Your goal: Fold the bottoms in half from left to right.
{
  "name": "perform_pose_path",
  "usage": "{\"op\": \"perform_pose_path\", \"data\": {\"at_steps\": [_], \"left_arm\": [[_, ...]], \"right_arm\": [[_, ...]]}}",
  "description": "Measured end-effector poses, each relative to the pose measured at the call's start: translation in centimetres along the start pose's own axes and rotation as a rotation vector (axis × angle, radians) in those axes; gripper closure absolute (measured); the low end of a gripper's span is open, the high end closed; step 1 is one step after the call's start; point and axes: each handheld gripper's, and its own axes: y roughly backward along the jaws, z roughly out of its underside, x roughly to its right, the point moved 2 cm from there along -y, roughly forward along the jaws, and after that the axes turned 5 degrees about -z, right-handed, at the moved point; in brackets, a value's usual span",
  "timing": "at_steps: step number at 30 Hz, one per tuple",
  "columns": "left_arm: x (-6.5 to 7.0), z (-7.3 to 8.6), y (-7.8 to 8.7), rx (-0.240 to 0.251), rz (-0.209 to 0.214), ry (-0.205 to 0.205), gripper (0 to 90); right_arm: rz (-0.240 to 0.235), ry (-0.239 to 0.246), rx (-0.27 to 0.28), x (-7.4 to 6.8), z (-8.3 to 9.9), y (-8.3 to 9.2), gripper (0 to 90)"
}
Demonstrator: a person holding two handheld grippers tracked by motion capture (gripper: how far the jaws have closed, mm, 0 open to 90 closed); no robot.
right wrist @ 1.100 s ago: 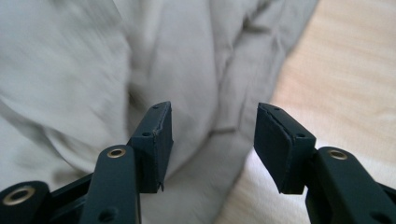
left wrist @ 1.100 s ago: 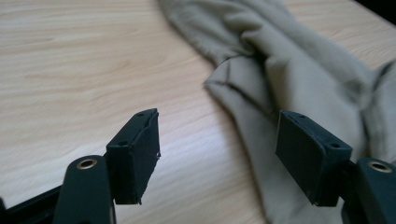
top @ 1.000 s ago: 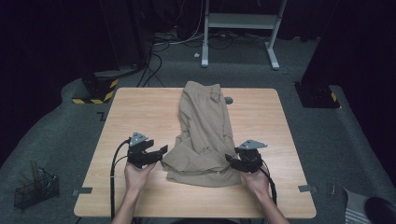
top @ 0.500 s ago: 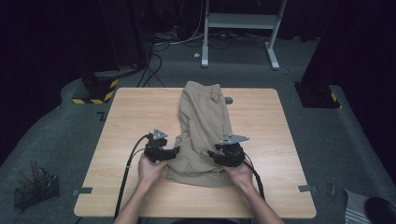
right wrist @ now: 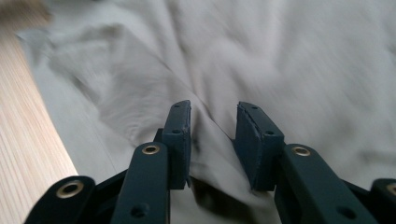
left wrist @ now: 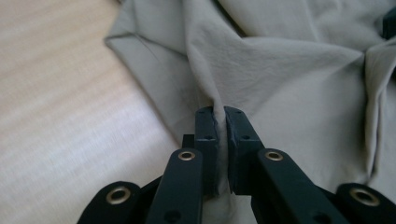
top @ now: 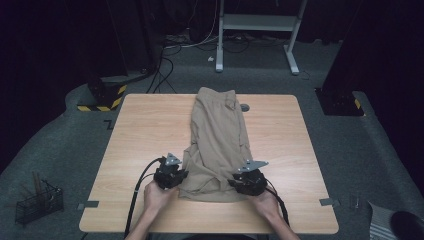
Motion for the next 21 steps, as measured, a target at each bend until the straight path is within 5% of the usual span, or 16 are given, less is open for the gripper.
{"op": "perform_pose_path", "data": {"at_steps": [2,5,8,10,14,17,21], "left_arm": [[0.0,0.1,0.3,0.008,0.002,0.009,77.6],[-0.7,-1.0,0.6,0.077,-0.051,0.032,57.0],[-1.1,-2.5,0.2,0.120,-0.059,0.044,47.5],[-1.3,-3.3,-0.8,0.109,-0.065,0.050,43.6],[-1.8,-3.8,-2.5,0.087,-0.040,0.098,40.8],[-1.9,-3.5,-3.1,0.060,-0.034,0.111,39.6],[-1.9,-3.2,-3.0,0.064,-0.027,0.116,39.6]], "right_arm": [[0.030,-0.002,-0.006,0.2,0.5,0.5,60.2],[0.077,0.003,0.012,0.5,0.1,1.4,54.6],[0.049,-0.014,0.074,0.4,-0.6,2.1,52.2],[0.043,0.007,0.092,-0.2,-1.1,2.1,50.0],[0.083,0.009,0.035,0.0,-0.7,0.9,49.1],[0.078,-0.023,0.004,0.7,0.3,0.4,61.5],[0.049,0.009,0.007,1.0,0.7,0.6,80.7]]}}
